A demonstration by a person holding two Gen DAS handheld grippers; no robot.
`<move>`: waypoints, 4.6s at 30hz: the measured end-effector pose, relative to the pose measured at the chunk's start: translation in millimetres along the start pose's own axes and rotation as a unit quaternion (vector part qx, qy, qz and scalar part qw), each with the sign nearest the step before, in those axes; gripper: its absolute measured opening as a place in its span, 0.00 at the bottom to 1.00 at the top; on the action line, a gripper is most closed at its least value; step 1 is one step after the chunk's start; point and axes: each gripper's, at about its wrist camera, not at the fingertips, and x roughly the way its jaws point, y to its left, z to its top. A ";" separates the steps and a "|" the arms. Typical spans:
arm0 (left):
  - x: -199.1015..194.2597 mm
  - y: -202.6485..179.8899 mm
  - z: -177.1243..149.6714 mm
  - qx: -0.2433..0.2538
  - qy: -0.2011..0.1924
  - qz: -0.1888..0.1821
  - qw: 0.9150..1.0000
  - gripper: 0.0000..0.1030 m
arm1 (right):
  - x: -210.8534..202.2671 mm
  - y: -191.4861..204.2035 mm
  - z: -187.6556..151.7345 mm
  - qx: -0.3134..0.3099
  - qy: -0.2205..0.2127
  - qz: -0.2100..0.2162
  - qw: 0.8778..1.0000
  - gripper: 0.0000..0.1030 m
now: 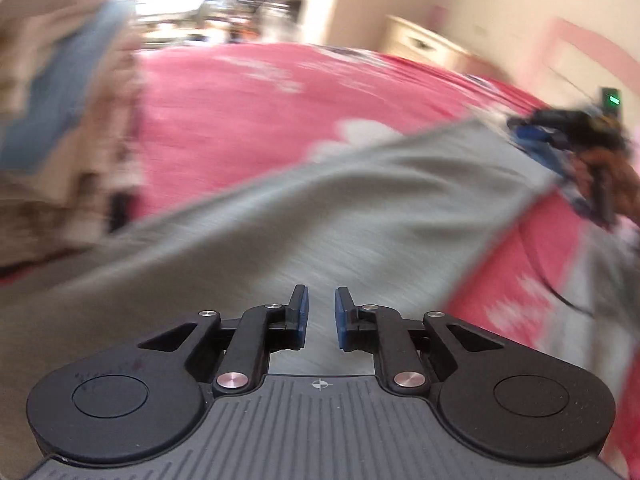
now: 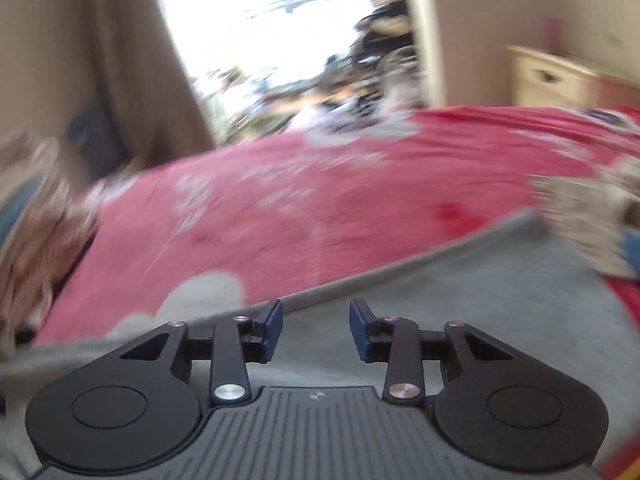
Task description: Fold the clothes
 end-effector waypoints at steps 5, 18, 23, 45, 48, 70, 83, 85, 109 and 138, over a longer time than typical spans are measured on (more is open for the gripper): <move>18.8 24.9 -7.2 -0.075 0.016 0.089 0.993 0.16 | 77.4 -54.9 16.1 0.032 0.018 -0.063 0.997 0.24; -10.6 80.8 -4.2 -0.187 -0.024 0.098 0.977 0.23 | 45.7 -17.2 45.7 -0.018 -0.031 -0.051 0.998 0.19; -8.0 83.0 -21.9 -0.165 0.011 0.117 0.979 0.28 | 35.5 117.9 23.8 -0.149 0.026 0.165 0.975 0.23; -15.5 86.9 -57.6 -0.146 -0.047 0.097 0.983 0.29 | 104.5 393.9 -49.1 -0.449 0.045 0.302 0.840 0.04; -15.3 85.3 -58.9 -0.138 -0.052 0.099 0.984 0.29 | 113.8 398.5 -75.8 -0.481 0.019 0.273 0.833 0.04; -136.8 101.7 -20.9 -0.184 -0.104 0.175 0.962 0.30 | -59.6 234.8 12.8 -0.206 -0.083 0.251 0.942 0.36; -159.9 -1.8 -44.6 -0.026 -0.024 0.031 0.999 0.38 | -237.3 140.2 -65.7 -0.166 -0.025 0.216 0.962 0.39; -126.8 -22.1 -54.7 0.000 0.010 -0.011 1.000 0.38 | -242.0 135.8 -100.5 -0.165 0.017 0.194 0.967 0.39; -67.3 -92.8 -105.0 0.109 0.104 -0.064 0.987 0.38 | -231.6 -18.4 -143.0 -0.082 0.104 -0.129 0.983 0.39; -82.1 -99.1 -138.2 0.203 0.076 -0.090 0.972 0.39 | -67.1 206.1 -150.5 -0.237 0.326 0.332 0.853 0.30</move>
